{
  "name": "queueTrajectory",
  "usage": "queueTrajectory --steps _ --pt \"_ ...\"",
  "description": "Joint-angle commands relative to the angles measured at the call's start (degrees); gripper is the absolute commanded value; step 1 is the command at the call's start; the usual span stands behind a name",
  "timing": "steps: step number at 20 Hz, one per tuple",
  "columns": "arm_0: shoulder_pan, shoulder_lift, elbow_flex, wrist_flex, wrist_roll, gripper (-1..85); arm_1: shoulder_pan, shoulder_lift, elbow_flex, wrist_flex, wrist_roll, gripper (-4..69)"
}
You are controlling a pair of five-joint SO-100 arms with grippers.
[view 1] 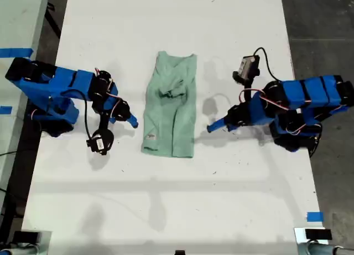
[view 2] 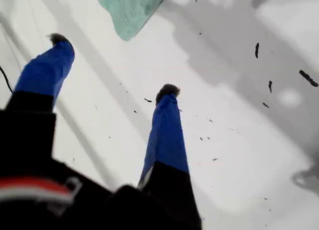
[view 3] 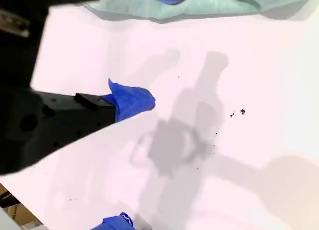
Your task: Fold tshirt
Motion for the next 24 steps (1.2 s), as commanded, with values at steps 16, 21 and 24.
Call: queueTrajectory --steps 16,21,24 --pt "-2.4 -42.1 -33.2 -6.9 8.1 24.9 -1.9 -71.1 -52.8 -6.0 -4.0 27.1" --pt "-2.6 -48.3 -34.7 -9.5 7.4 16.2 -2.0 -80.1 -56.7 -5.9 -2.2 8.9" --pt "-2.4 -49.0 -34.7 -10.4 4.6 2.9 -2.5 -80.1 -57.2 -4.9 -1.7 -2.0"
